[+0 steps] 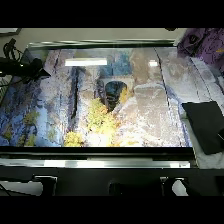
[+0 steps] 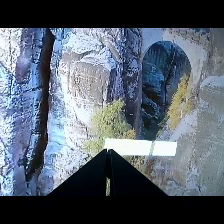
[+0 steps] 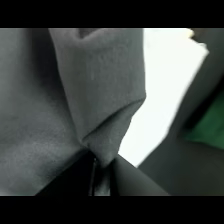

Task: Fold the clothes and pants, and hang the long-sleeved shirts on hangers.

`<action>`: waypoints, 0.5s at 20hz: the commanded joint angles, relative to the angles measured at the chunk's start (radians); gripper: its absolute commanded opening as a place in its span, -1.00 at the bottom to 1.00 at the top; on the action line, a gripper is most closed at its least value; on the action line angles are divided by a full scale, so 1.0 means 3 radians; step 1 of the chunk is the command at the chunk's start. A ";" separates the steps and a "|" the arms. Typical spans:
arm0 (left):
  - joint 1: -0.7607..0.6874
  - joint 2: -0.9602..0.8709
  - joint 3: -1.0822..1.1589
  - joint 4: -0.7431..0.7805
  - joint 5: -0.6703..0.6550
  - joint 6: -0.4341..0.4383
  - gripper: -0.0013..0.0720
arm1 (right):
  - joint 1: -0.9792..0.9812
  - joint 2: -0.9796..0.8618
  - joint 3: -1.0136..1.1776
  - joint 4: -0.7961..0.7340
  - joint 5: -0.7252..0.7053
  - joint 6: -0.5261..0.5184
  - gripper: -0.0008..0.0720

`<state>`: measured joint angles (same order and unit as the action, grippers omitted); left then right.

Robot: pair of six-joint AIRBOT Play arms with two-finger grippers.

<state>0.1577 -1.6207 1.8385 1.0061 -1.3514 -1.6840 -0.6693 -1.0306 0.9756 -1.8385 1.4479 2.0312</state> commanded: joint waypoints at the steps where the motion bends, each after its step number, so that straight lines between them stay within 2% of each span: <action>1: 0.0003 -0.0003 0.0003 0.0001 0.0000 0.0000 -0.91 | -0.0003 0.0003 -0.0118 -0.0249 0.0123 0.0000 -0.88; 10: 0.0003 -0.0003 0.0003 0.0000 -0.0010 0.0000 -0.91 | -0.0003 0.0003 -0.0323 -0.0477 0.0217 0.0038 -0.87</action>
<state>0.1574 -1.6207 1.8385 1.0061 -1.3544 -1.6840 -0.6693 -1.0302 0.8860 -1.9636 1.5089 2.0331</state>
